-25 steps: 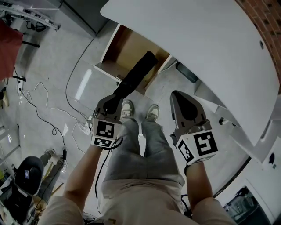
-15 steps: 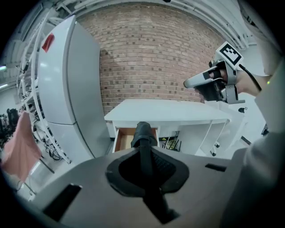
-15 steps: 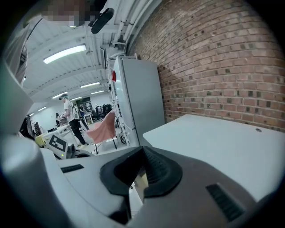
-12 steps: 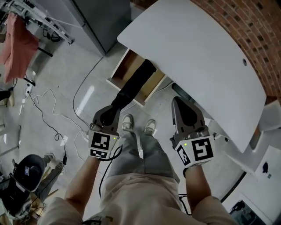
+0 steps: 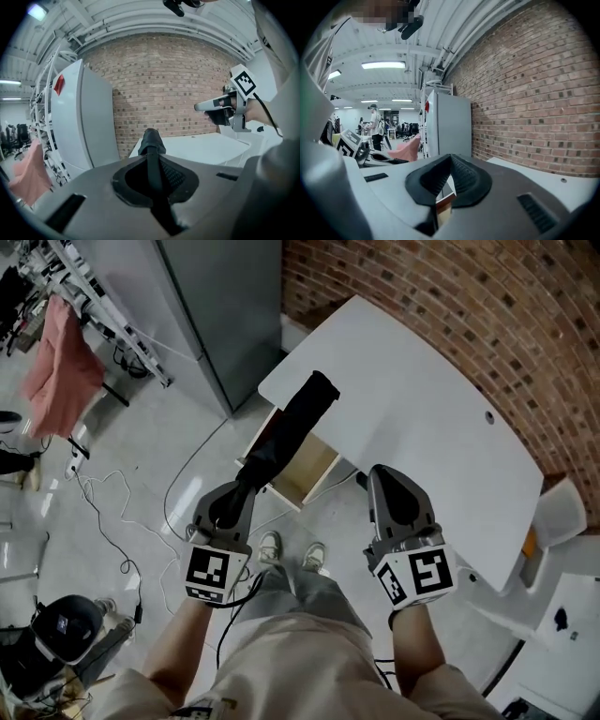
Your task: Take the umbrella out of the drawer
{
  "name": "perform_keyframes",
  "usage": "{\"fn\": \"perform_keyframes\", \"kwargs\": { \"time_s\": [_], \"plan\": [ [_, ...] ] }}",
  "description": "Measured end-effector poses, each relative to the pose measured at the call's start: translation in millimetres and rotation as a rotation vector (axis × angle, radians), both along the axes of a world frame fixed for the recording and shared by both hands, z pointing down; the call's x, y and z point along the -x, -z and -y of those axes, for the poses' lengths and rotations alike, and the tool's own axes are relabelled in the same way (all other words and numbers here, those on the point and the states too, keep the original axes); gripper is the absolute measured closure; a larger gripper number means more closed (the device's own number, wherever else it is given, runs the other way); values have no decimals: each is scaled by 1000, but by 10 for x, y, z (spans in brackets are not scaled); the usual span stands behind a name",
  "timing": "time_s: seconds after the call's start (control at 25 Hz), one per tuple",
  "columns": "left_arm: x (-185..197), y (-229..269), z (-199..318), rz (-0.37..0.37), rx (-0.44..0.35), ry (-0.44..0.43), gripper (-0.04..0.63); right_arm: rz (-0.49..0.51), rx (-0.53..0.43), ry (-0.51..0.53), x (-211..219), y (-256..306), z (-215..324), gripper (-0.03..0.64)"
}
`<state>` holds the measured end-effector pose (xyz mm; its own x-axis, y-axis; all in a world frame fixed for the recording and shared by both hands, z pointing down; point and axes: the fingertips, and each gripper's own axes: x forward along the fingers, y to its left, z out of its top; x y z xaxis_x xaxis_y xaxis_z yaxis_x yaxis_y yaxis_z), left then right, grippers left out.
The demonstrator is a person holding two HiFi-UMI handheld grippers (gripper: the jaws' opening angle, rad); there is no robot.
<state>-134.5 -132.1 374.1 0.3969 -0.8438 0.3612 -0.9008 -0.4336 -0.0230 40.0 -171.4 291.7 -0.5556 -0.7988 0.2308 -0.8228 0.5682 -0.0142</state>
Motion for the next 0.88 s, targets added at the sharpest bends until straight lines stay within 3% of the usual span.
{"fn": "perform_keyframes", "kwargs": {
  "time_s": [0.48,0.88],
  "plan": [
    [-101,1650,190,-91,-284,5,572,93,-233,-29,-182,1325,-14,609],
    [-95,2047,16,-81,-352,-34,572,96,-314,-26,-251,1716,-184,609]
  ]
}}
